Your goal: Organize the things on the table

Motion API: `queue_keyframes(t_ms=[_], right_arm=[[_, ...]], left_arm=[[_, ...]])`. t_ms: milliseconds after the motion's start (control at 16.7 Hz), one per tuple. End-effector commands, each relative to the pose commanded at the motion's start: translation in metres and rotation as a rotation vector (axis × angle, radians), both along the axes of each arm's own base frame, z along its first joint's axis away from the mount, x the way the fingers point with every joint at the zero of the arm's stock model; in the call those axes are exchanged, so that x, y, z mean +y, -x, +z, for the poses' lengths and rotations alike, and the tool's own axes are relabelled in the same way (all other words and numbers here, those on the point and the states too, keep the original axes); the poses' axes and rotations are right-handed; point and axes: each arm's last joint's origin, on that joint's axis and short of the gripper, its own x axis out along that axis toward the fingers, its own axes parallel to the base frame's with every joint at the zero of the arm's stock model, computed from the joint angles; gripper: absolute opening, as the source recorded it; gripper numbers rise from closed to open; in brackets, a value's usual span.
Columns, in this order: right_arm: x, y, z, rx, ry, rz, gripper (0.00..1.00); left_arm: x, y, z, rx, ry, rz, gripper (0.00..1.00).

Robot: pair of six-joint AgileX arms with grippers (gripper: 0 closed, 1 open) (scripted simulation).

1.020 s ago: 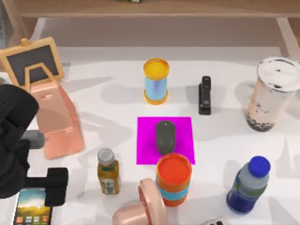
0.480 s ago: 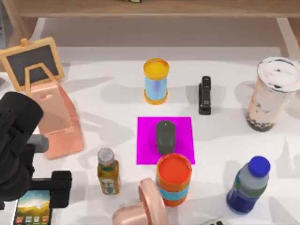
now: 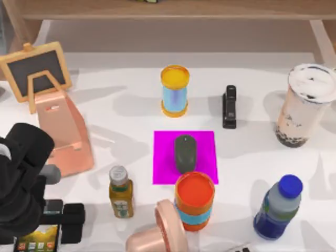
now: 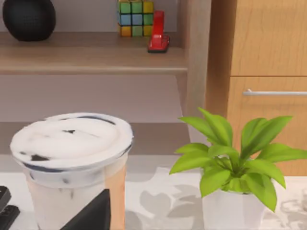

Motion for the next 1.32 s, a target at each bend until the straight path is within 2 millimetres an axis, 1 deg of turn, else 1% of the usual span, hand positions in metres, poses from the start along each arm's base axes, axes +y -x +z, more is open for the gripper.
queue_keyframes(t_ms=[180, 960, 1020, 1320], right_arm=[[0.0, 0.0, 0.0, 0.0, 0.0, 0.0, 1.0], [0.0, 0.0, 0.0, 0.0, 0.0, 0.0, 1.0], [0.0, 0.0, 0.0, 0.0, 0.0, 0.0, 1.0], [0.0, 0.0, 0.0, 0.0, 0.0, 0.0, 1.0]], left_arm=[[0.0, 0.0, 0.0, 0.0, 0.0, 0.0, 1.0], [0.0, 0.0, 0.0, 0.0, 0.0, 0.0, 0.02], [0.0, 0.0, 0.0, 0.0, 0.0, 0.0, 0.0], [0.0, 0.0, 0.0, 0.0, 0.0, 0.0, 0.0]])
